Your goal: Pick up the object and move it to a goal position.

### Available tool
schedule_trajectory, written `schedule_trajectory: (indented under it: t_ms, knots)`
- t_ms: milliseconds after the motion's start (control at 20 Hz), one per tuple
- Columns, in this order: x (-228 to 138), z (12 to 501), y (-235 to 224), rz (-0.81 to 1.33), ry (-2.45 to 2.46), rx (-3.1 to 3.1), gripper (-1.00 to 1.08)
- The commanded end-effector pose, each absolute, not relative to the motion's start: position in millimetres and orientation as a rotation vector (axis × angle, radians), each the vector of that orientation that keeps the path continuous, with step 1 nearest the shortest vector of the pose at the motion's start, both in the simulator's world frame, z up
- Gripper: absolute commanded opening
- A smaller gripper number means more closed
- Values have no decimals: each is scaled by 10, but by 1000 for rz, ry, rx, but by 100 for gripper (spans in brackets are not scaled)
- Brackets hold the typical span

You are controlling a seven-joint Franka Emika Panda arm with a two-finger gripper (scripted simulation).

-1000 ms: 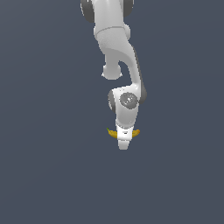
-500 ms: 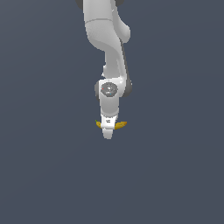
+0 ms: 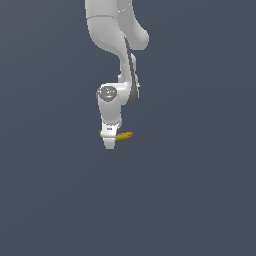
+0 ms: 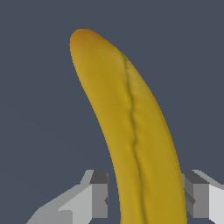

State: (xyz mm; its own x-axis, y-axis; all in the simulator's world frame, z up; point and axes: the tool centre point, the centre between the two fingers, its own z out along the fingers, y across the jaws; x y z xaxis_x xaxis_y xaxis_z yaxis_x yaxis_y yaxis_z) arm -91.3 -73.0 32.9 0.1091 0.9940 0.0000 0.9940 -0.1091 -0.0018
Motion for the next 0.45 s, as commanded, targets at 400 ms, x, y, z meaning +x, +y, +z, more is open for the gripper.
schedule_trajectory:
  t_ms: [400]
  knots:
    - [-975, 346, -846, 0, -2100, -2337, -100]
